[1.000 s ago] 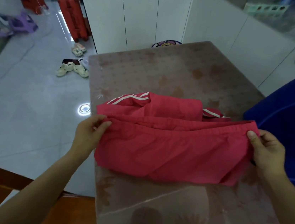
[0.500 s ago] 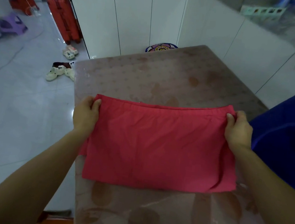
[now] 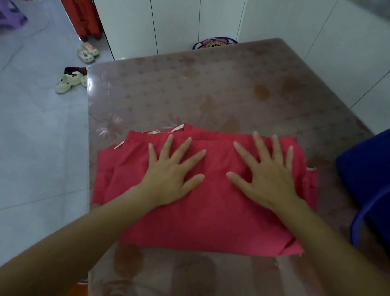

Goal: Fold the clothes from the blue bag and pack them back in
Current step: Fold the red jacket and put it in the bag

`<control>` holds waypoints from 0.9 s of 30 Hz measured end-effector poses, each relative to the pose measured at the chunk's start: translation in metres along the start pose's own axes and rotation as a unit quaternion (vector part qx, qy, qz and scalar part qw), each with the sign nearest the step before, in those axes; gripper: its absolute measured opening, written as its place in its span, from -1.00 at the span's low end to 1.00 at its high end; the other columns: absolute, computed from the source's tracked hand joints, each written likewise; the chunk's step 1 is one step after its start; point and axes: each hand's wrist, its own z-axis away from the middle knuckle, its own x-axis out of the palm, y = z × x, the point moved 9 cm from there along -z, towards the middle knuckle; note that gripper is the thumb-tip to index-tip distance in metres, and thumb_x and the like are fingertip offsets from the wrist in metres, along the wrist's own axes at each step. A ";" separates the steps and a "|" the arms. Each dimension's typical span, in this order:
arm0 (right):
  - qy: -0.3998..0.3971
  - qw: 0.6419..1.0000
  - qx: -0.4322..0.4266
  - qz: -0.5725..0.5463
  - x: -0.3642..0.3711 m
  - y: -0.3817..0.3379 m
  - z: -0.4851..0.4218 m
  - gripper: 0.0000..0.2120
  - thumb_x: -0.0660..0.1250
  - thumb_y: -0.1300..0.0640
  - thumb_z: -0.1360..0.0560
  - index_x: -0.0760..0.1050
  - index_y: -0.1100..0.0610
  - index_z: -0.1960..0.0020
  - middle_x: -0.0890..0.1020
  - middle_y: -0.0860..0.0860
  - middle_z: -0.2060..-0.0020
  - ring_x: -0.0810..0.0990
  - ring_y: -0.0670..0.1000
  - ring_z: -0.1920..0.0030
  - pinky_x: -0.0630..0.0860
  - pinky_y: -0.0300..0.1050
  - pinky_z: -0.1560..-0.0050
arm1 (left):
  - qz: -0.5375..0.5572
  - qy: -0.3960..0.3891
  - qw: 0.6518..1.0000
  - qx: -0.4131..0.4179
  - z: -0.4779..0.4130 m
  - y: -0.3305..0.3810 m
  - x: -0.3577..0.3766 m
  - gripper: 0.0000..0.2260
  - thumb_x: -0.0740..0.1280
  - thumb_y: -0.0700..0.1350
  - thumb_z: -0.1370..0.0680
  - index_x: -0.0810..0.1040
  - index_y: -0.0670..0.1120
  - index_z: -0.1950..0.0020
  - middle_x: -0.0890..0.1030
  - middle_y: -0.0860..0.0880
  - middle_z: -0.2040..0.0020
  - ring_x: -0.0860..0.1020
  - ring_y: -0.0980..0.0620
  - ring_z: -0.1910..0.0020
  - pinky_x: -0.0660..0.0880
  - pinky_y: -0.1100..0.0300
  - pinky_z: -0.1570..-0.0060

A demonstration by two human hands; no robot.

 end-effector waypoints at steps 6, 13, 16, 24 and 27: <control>-0.144 0.988 0.052 0.006 0.069 0.030 -0.004 -0.21 -0.33 -0.60 -0.22 -0.26 -0.42 -0.42 -0.29 -0.09 -0.51 -0.29 0.31 -0.47 -0.23 0.44 -0.37 | -0.069 -0.079 0.994 -0.037 -0.020 -0.025 0.048 -0.31 -0.34 0.51 -0.33 -0.16 0.38 -0.45 -0.16 0.07 -0.56 -0.17 -0.32 -0.49 -0.11 -0.54 -0.22; -0.130 0.990 0.058 -0.009 0.082 0.030 -0.008 -0.22 -0.30 -0.61 -0.24 -0.23 -0.43 -0.42 -0.27 -0.10 -0.52 -0.27 0.30 -0.48 -0.20 0.43 -0.38 | -0.045 -0.089 0.993 -0.058 -0.024 -0.031 0.064 -0.33 -0.30 0.49 -0.35 -0.15 0.37 -0.46 -0.16 0.08 -0.56 -0.15 -0.31 -0.50 -0.06 -0.54 -0.23; -0.149 0.987 0.057 -0.004 0.080 0.029 -0.008 -0.23 -0.26 -0.60 -0.25 -0.24 -0.42 -0.43 -0.28 -0.09 -0.52 -0.28 0.29 -0.48 -0.20 0.43 -0.38 | -0.054 -0.102 0.992 -0.043 -0.022 -0.029 0.062 -0.31 -0.35 0.49 -0.34 -0.17 0.36 -0.46 -0.17 0.06 -0.56 -0.12 -0.31 -0.50 -0.01 -0.50 -0.26; -0.084 0.977 0.024 -0.194 0.043 -0.032 -0.013 -0.26 -0.12 -0.41 -0.47 -0.10 -0.09 -0.54 -0.09 0.03 -0.55 -0.13 0.04 -0.53 -0.18 0.02 -0.47 | 0.010 0.065 0.953 -0.295 0.057 -0.119 0.004 -0.35 0.17 0.26 -0.53 0.14 -0.03 -0.52 0.17 -0.23 -0.50 0.10 -0.32 -0.47 0.07 -0.32 -0.36; -0.066 0.885 0.043 -0.458 0.034 -0.064 -0.027 -0.43 0.00 -0.12 -0.61 -0.03 0.05 -0.55 0.06 -0.03 -0.53 0.04 -0.17 -0.47 -0.03 -0.32 -0.41 | 0.162 0.083 0.911 -0.370 0.094 -0.149 0.013 -0.26 0.34 0.21 -0.46 0.18 -0.17 -0.47 0.37 -0.28 -0.36 0.36 -0.31 -0.32 0.33 -0.21 -0.28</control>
